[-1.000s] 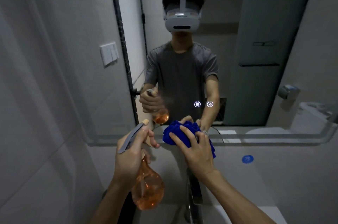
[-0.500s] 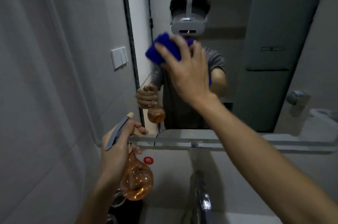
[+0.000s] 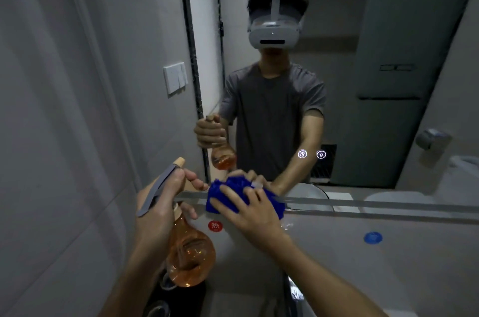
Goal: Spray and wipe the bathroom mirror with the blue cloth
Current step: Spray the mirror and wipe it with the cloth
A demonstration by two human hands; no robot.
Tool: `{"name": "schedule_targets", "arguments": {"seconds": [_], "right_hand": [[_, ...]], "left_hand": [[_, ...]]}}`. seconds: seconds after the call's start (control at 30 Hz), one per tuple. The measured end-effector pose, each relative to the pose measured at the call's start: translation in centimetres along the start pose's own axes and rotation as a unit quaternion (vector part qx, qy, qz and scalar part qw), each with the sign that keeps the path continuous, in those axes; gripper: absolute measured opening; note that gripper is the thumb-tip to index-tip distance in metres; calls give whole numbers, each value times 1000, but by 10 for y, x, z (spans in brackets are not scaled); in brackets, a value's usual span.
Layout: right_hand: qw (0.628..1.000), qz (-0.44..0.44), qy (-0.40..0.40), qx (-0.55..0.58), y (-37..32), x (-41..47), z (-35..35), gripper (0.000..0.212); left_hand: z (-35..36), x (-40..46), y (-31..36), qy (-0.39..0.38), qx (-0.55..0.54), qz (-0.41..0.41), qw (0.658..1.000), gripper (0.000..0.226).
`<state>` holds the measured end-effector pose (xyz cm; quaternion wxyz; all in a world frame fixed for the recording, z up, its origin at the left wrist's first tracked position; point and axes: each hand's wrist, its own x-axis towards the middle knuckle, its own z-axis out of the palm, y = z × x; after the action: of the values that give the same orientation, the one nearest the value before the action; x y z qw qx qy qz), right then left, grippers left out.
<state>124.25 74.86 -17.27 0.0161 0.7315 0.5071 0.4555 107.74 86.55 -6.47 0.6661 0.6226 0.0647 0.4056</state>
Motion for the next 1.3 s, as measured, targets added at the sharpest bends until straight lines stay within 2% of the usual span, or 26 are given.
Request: {"name": "schedule_targets", "arguments": {"seconds": [0.07,0.17,0.3,0.43,0.53,0.63,0.73,0.83,1.0,1.3], "right_hand": [[999,-28,-22,12,2,-5,1,58],[999,-20,35,7,24,18,-12,50],[979,105,172,-16,83,92,-64,50],[944,229,236,-37,142,170,-127,47],[913,295,280,-26,149,196,-146,45],[933,252,254,-25,117,181,-120,48],[978,131,162,-30,66,132,-69,59],[993,50,96,-46,34,83,-32,66],[994,47,93,-46,30,68,-30,71],[991,56,101,-59,28,69,-25,72]], "left_hand": [[-6,1,-1,1,10,-2,1000,23],[-12,2,-2,7,16,-9,1000,25],[-16,4,-3,17,36,-10,999,24],[-15,5,1,8,50,-10,999,23],[-17,5,2,13,48,-10,999,25],[-19,3,3,8,44,-11,999,26],[-23,-1,-1,14,62,-16,998,26],[-34,-10,-6,20,74,-27,997,27],[-60,-17,-10,68,81,-53,993,25],[-76,-14,-11,67,79,-63,993,25]]}}
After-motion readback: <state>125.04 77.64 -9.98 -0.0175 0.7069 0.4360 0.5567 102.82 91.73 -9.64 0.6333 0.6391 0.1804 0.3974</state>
